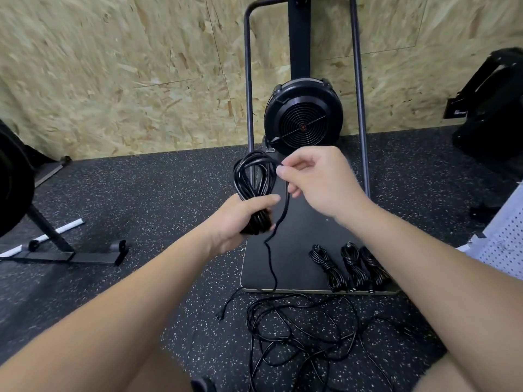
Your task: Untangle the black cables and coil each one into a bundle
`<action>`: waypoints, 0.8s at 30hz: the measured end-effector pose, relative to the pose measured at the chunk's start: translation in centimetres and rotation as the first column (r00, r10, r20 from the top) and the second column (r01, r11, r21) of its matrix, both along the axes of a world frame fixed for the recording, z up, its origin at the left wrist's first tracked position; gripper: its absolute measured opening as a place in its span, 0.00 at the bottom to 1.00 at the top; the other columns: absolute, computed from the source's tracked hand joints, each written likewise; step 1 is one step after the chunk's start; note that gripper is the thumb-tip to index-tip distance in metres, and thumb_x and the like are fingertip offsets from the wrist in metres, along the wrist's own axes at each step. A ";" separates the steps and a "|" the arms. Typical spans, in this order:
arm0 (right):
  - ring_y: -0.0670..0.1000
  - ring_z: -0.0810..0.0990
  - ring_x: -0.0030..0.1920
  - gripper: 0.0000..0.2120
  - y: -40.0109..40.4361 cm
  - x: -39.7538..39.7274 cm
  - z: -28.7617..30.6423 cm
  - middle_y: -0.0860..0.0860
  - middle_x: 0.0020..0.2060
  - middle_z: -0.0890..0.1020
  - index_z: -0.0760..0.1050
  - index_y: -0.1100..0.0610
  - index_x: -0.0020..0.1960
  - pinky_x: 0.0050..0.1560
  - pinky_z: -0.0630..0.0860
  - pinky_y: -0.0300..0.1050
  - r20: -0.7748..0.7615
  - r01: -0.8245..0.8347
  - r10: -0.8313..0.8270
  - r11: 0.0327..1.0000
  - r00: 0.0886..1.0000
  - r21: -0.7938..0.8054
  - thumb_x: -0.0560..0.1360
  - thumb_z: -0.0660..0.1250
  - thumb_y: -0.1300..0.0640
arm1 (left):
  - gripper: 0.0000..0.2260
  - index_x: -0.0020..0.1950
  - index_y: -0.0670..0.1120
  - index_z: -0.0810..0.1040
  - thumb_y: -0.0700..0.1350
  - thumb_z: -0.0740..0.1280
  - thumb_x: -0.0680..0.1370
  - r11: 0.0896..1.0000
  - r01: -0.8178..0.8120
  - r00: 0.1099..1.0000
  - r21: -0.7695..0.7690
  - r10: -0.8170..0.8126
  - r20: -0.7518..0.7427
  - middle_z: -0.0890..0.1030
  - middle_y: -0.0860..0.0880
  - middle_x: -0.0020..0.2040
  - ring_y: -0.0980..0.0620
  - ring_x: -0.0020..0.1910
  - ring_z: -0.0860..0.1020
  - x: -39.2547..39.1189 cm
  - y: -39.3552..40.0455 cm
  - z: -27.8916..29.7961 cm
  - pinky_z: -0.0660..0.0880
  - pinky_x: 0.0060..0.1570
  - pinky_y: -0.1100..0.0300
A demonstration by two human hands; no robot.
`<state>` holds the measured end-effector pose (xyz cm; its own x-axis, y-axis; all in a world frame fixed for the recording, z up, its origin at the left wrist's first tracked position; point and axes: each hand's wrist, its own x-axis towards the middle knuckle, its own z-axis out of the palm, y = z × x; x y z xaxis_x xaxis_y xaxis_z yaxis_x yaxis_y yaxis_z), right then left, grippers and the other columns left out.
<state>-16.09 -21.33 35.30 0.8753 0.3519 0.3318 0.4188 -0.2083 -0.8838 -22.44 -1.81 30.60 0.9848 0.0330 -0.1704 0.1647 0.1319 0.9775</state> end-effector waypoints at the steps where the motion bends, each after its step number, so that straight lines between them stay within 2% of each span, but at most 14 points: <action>1: 0.51 0.86 0.33 0.03 0.0 0.1 0.3 0.53 0.34 0.87 0.86 0.58 0.49 0.38 0.84 0.43 -0.056 -0.004 0.007 0.998 0.998 0.065 0.81 0.77 0.58 | 0.11 0.58 0.41 0.78 0.42 0.77 0.80 0.999 0.045 0.999 -0.010 -0.045 0.010 0.78 0.43 0.45 0.46 0.44 0.78 -0.3 -0.3 0.2 0.80 0.44 0.51; 4: 0.53 0.84 0.33 0.05 0.0 0.5 0.6 0.56 0.34 0.86 0.86 0.62 0.50 0.40 0.83 0.44 -0.194 0.018 0.019 0.982 0.981 0.190 0.81 0.77 0.59 | 0.08 0.61 0.41 0.81 0.40 0.73 0.83 0.991 0.133 0.991 -0.028 -0.131 0.037 0.82 0.41 0.52 0.44 0.52 0.83 -1.1 -1.5 0.9 0.82 0.46 0.52; 7: 0.53 0.85 0.33 0.06 0.0 0.4 0.6 0.57 0.34 0.86 0.86 0.63 0.49 0.39 0.83 0.43 -0.224 0.048 0.001 0.976 0.975 0.214 0.79 0.78 0.60 | 0.09 0.62 0.41 0.81 0.41 0.72 0.83 0.986 0.163 0.986 -0.017 -0.162 0.048 0.84 0.40 0.53 0.42 0.54 0.85 -1.3 -2.4 1.0 0.81 0.49 0.51; 12: 0.54 0.87 0.35 0.08 0.2 0.2 0.4 0.58 0.36 0.88 0.86 0.65 0.49 0.44 0.88 0.48 -0.251 0.065 -0.001 0.967 0.968 0.245 0.77 0.81 0.60 | 0.02 0.55 0.41 0.81 0.38 0.72 0.83 0.976 0.154 0.984 0.152 -0.165 0.062 0.83 0.41 0.46 0.42 0.47 0.84 -1.0 -2.3 1.1 0.82 0.49 0.51; 15: 0.55 0.89 0.39 0.08 -0.1 0.4 0.5 0.59 0.40 0.89 0.85 0.65 0.51 0.48 0.88 0.51 -0.247 0.012 0.068 0.950 0.967 0.311 0.77 0.81 0.62 | 0.05 0.58 0.39 0.80 0.35 0.72 0.83 0.989 0.097 0.988 0.107 -0.109 0.108 0.80 0.42 0.44 0.44 0.43 0.82 -0.5 -2.1 0.9 0.83 0.59 0.40; 17: 0.53 0.90 0.46 0.09 0.0 0.8 0.0 0.58 0.48 0.89 0.85 0.61 0.56 0.55 0.88 0.51 -0.234 -0.017 0.103 0.939 0.967 0.344 0.77 0.79 0.64 | 0.03 0.57 0.38 0.80 0.35 0.70 0.83 0.999 0.032 0.987 0.017 -0.034 0.158 0.77 0.42 0.42 0.46 0.39 0.79 -0.1 -1.8 1.0 0.82 0.63 0.36; 18: 0.52 0.90 0.51 0.13 0.0 1.0 -0.3 0.56 0.53 0.88 0.84 0.57 0.60 0.58 0.87 0.50 -0.202 -0.025 0.090 0.952 0.975 0.305 0.77 0.77 0.67 | 0.01 0.54 0.38 0.79 0.35 0.70 0.84 0.999 -0.005 0.982 -0.036 0.012 0.186 0.76 0.42 0.41 0.46 0.38 0.78 0.2 -1.6 1.3 0.82 0.61 0.37; 20: 0.46 0.87 0.57 0.24 0.1 1.1 -1.2 0.50 0.58 0.86 0.81 0.53 0.66 0.60 0.84 0.47 -0.173 -0.084 0.110 0.985 0.979 0.154 0.74 0.71 0.72 | 0.05 0.49 0.40 0.78 0.36 0.70 0.84 0.986 -0.108 0.969 -0.128 0.133 0.209 0.76 0.43 0.40 0.47 0.38 0.77 0.7 -1.1 1.6 0.82 0.57 0.41; 22: 0.45 0.86 0.61 0.30 0.3 0.3 -2.8 0.49 0.60 0.86 0.76 0.53 0.72 0.58 0.82 0.45 -0.300 -0.259 0.252 0.966 0.920 0.019 0.74 0.71 0.74 | 0.07 0.47 0.41 0.78 0.38 0.70 0.84 0.966 -0.174 0.953 -0.192 0.214 0.216 0.76 0.44 0.40 0.48 0.38 0.77 1.1 -0.6 1.9 0.82 0.53 0.45; 24: 0.50 0.87 0.60 0.32 0.8 -0.5 -4.9 0.52 0.60 0.87 0.74 0.56 0.72 0.62 0.83 0.49 -0.461 -0.457 0.376 0.887 0.804 -0.073 0.72 0.79 0.69 | 0.07 0.47 0.41 0.77 0.38 0.70 0.85 0.951 -0.197 0.947 -0.238 0.248 0.207 0.76 0.45 0.40 0.49 0.38 0.77 1.2 -0.3 1.8 0.82 0.52 0.48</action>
